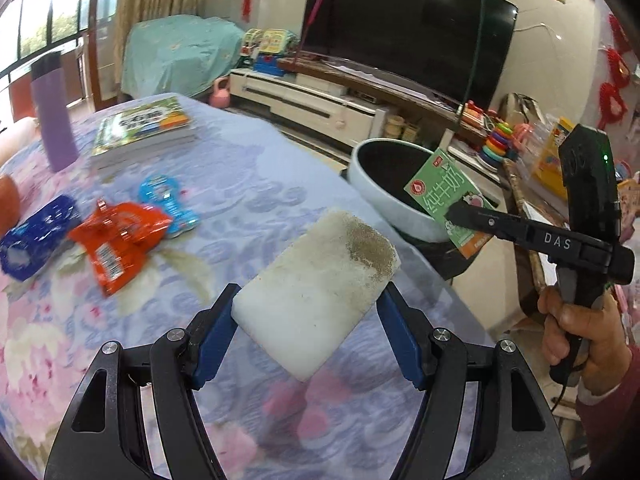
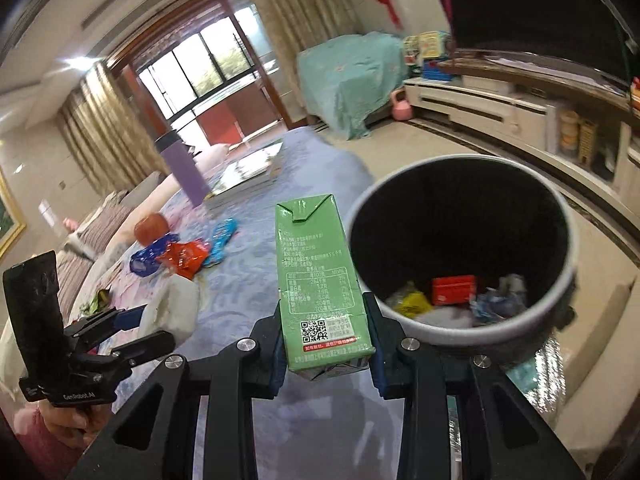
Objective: Collect trash
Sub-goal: 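Carry the foam block and green carton over the white bin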
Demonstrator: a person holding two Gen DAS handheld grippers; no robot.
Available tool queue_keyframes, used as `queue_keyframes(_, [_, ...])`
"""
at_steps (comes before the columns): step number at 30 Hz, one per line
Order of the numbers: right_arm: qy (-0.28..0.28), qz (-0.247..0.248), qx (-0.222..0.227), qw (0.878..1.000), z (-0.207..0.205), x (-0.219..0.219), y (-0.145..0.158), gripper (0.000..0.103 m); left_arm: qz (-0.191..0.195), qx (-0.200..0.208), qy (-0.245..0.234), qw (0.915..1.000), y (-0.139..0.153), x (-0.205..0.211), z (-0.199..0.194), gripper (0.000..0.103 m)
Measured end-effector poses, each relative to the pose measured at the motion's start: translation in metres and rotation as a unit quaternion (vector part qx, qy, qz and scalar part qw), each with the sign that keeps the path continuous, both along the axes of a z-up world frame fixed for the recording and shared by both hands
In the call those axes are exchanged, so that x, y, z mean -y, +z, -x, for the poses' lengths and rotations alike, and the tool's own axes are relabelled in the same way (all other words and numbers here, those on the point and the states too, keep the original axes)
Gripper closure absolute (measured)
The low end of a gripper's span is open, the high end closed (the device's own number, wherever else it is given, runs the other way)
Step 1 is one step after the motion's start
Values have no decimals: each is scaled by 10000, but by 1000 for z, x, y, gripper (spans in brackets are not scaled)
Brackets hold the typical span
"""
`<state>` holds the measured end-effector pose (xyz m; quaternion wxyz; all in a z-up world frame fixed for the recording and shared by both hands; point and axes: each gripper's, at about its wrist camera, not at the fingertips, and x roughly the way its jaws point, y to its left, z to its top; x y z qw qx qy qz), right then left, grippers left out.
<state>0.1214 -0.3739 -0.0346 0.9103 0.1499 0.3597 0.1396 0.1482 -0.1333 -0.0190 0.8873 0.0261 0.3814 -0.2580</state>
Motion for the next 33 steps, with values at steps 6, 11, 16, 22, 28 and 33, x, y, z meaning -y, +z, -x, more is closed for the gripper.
queue_keyframes(6, [-250,-41,35,9997,8,25,1,70,2,46,-194,9998,6,28,-3,33])
queue_keyframes(11, [-419,-14,65,9991,10,40,4,70,-22,122,-325,9994,12,52,-6,33])
queue_keyframes(16, [-542,-47,38,9985,8,53,3,70,-7,167,-405,9990,19,73,-14,33])
queue_keyframes(22, [-614,-44,10,9981,3,65,0,70,-134,159,-489,9986,19,96,-25,33])
queue_keyframes(28, [-666,-63,-30,9978,-2,74,-1,70,-227,84,-528,9983,15,112,-36,33])
queue_keyframes(33, [-702,-22,-11,9975,-8,79,-1,70,-253,87,-554,9981,15,123,-45,33])
